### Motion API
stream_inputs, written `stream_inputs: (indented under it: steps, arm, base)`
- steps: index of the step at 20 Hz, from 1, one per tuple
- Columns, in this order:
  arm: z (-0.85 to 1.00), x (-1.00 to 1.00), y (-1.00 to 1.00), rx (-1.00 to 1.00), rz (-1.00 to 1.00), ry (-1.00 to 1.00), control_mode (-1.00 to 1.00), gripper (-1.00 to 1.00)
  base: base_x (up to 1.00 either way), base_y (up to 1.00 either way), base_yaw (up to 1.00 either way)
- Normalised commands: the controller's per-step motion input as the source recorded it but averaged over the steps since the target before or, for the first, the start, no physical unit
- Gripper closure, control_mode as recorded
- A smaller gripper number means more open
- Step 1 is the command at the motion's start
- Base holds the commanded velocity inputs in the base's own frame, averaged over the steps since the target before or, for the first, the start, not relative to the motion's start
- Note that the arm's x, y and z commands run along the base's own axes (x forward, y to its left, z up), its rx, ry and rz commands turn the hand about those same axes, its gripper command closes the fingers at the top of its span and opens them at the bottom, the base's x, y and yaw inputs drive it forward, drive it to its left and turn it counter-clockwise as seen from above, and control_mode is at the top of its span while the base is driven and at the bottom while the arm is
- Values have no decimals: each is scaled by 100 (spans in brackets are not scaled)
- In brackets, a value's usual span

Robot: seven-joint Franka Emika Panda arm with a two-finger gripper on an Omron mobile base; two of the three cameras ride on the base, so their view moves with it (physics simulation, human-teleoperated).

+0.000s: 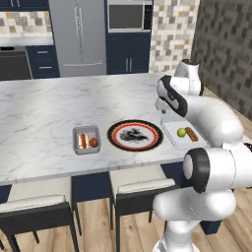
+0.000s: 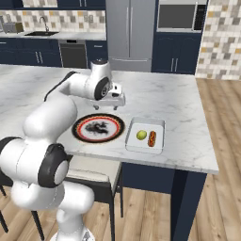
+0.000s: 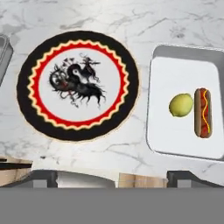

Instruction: Place one cooked food and one vegetable from the large plate to each tupperware container.

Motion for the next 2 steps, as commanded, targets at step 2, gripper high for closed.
stream_inputs:
  steps: [2]
  arm:
    - [-10, -9, 55, -11, -4, 27, -100, -100]
  base:
    - [0, 0, 0]
